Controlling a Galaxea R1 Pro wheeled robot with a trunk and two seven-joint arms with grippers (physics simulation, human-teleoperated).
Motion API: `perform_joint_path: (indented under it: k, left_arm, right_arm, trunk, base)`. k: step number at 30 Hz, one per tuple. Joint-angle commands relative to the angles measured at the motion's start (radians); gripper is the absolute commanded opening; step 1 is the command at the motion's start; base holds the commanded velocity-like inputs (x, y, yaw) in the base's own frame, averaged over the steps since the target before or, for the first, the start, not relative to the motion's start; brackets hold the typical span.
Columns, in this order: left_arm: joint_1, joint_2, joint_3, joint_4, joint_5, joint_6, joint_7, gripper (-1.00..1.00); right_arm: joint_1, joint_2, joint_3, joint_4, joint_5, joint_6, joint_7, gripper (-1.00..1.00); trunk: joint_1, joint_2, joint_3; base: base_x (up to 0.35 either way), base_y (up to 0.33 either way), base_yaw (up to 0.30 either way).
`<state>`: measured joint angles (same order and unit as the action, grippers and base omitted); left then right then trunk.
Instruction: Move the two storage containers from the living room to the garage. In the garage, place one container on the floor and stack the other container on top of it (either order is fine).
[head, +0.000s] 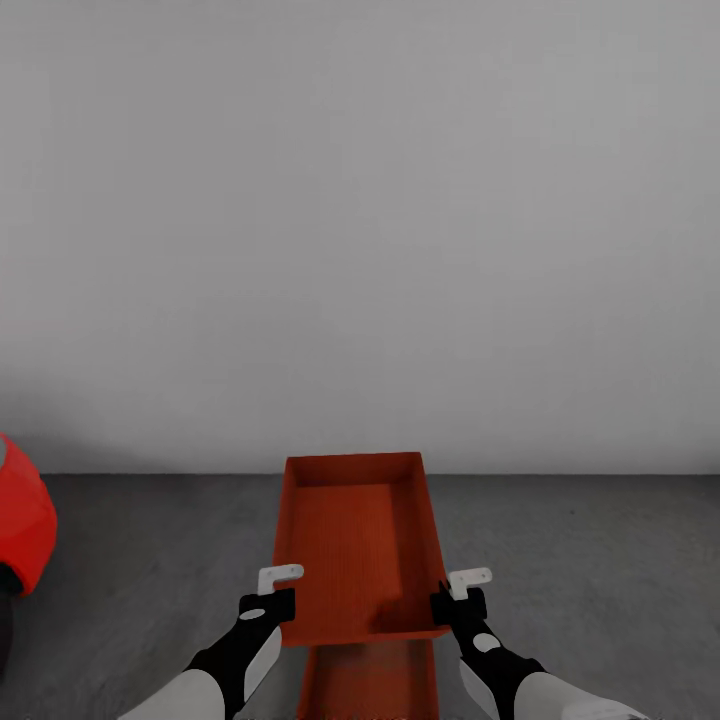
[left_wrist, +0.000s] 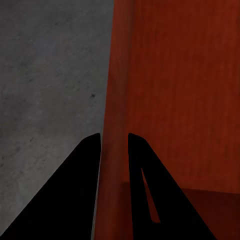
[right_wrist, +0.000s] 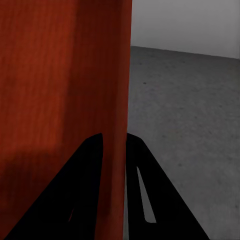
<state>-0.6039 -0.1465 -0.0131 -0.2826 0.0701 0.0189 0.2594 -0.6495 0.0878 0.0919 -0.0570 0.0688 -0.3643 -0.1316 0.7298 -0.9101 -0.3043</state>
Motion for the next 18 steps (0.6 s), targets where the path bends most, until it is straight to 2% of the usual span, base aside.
perform_joint_path:
  k: [1,18]
  left_arm:
    - [0.000,0.008,0.004,-0.005,-0.015,-0.031,0.018,-1.00]
    - [0.000,0.008,0.004,-0.006,-0.015,-0.031,0.018,-1.00]
  right_arm:
    - [-0.001,0.000,-0.047,0.003,-0.014,-0.004,-0.014,-1.00]
    - [-0.001,0.000,-0.047,0.003,-0.014,-0.003,-0.014,-1.00]
  trunk:
    - [0.000,-0.001,-0.003]
    - [0.000,-0.001,-0.030]
  base:
    - [0.000,0.000,0.000]
    - [0.000,0.000,0.000]
